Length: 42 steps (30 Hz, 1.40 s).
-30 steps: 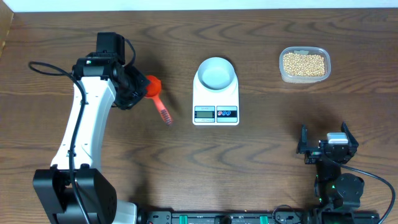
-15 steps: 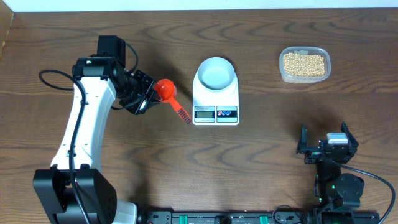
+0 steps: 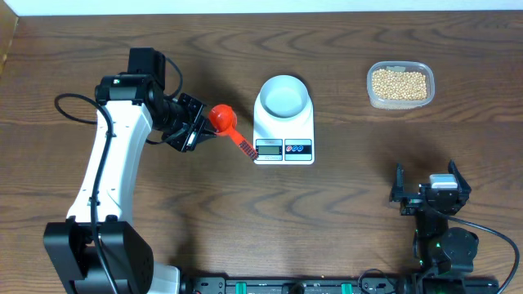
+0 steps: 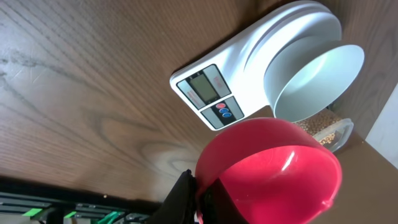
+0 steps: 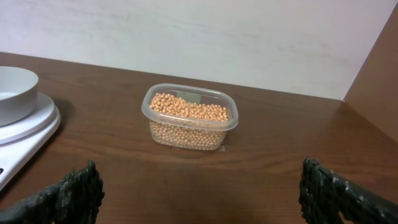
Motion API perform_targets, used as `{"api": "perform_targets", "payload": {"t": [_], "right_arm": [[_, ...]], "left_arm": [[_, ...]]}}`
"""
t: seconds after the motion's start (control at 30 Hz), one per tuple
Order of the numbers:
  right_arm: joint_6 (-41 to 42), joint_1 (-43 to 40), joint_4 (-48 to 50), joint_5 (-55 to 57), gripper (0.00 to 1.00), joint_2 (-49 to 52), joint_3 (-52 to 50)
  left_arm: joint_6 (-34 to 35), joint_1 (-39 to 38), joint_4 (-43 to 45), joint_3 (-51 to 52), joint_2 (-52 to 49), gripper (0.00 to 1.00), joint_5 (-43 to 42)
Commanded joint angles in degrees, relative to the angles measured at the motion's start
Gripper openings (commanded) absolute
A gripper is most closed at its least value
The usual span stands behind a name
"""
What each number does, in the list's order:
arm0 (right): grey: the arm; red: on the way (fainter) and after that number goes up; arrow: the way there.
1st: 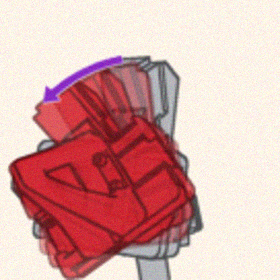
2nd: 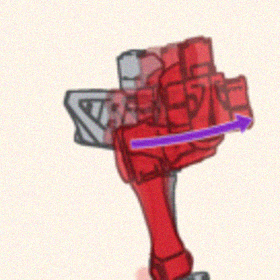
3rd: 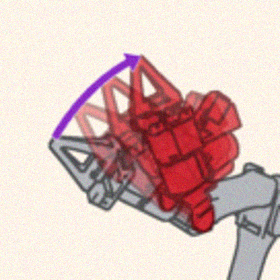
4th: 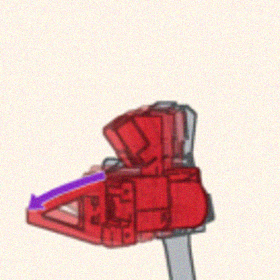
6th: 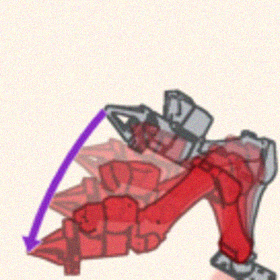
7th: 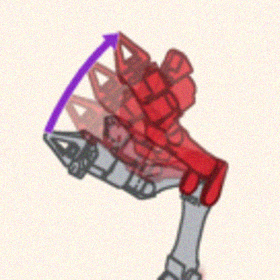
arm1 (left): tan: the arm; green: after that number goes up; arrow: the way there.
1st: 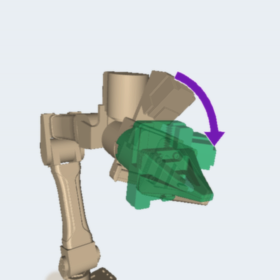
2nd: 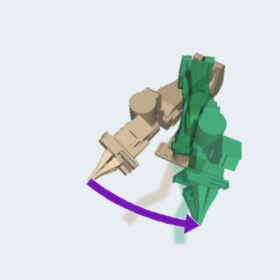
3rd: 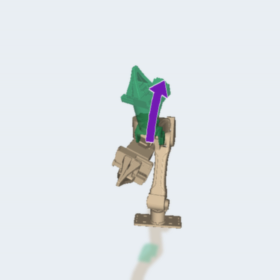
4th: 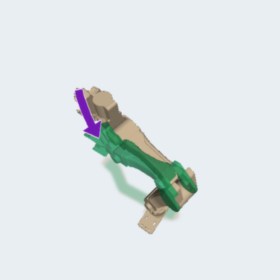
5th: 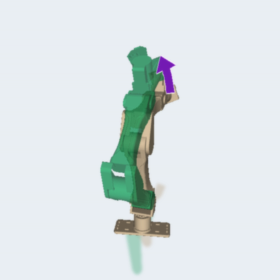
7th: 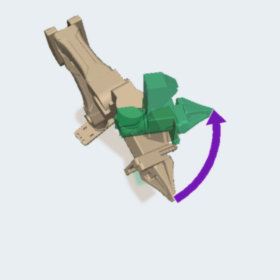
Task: Scoop item into bowl and weigh 50g on scale
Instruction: 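Lift the red scoop with the left gripper toward the scale, then move the right gripper to the scoop handle above the scale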
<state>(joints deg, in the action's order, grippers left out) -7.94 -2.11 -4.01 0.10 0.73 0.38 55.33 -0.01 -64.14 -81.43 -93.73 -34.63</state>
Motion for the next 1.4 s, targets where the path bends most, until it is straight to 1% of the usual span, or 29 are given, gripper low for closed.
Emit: {"api": "perform_targets", "payload": {"t": [0.0, 0.13, 0.27, 0.33, 0.4, 0.5, 0.63, 0.73, 0.93, 1.03, 1.13, 1.23, 1.3, 1.37], "right_arm": [[0.63, 0.28, -0.15, 0.85, 0.99, -0.2, -0.07], [0.66, 0.28, 0.55, 0.33, 0.99, -0.2, -0.07], [1.42, 0.28, 2.8, -5.29, 0.99, -0.2, -0.07], [5.6, 0.28, 5.6, -6.78, 0.99, -0.2, -0.02], [9.22, 0.28, 6.36, -6.93, 0.99, -0.2, 0.55], [13.75, 0.28, 4.04, -6.91, 0.99, 0.0, 3.39], [14.34, 0.28, -0.76, -6.88, 0.99, 2.67, 9.35], [14.67, 0.28, -4.42, -6.93, 0.99, 7.43, 15.65], [20.35, 0.28, -13.33, -8.85, 0.99, 22.43, 30.34], [23.26, 0.28, -17.88, -14.03, 0.99, 30.47, 37.4], [27.71, 0.28, -20.59, -22.08, 0.99, 38.25, 43.5], [29.79, 0.28, -18.21, -33.53, 0.99, 44.17, 46.88], [29.83, 0.28, -14.19, -37.59, 0.99, 46.97, 47.12], [35.17, 0.28, -10.01, -40.76, 0.99, 49.29, 47.12]], "left_arm": [[0.28, 0.31, -0.31, 0.15, 0.9, 0.07, -0.96], [0.31, 0.31, -0.33, 0.15, 0.9, 0.07, -0.96], [0.31, 0.31, -0.33, 0.15, 0.9, 0.07, -0.98], [0.31, 0.31, -0.31, 0.15, 0.9, 0.07, -0.96], [0.39, 0.31, -0.31, 0.15, 0.9, 0.07, -0.98], [2.54, 0.31, -0.31, 0.15, 0.9, 0.07, -0.96], [4.22, 0.31, -0.31, 0.15, 0.9, 0.07, -0.96], [5.75, 0.31, -0.31, 0.15, 0.9, 0.07, -0.96], [9.9, 0.31, -0.28, 0.15, 0.9, 0.07, -0.96], [11.08, 0.31, -0.31, 0.15, 0.9, 0.07, -0.98], [12.94, 0.31, -0.28, 0.15, 0.9, 0.07, -0.98], [14.05, 0.31, -0.28, 0.15, 0.9, 0.07, -0.98], [14.49, 0.31, -0.28, 0.15, 0.9, 0.07, -0.98], [15.45, 0.31, -0.24, 0.15, 0.9, 0.07, -0.98]]}}
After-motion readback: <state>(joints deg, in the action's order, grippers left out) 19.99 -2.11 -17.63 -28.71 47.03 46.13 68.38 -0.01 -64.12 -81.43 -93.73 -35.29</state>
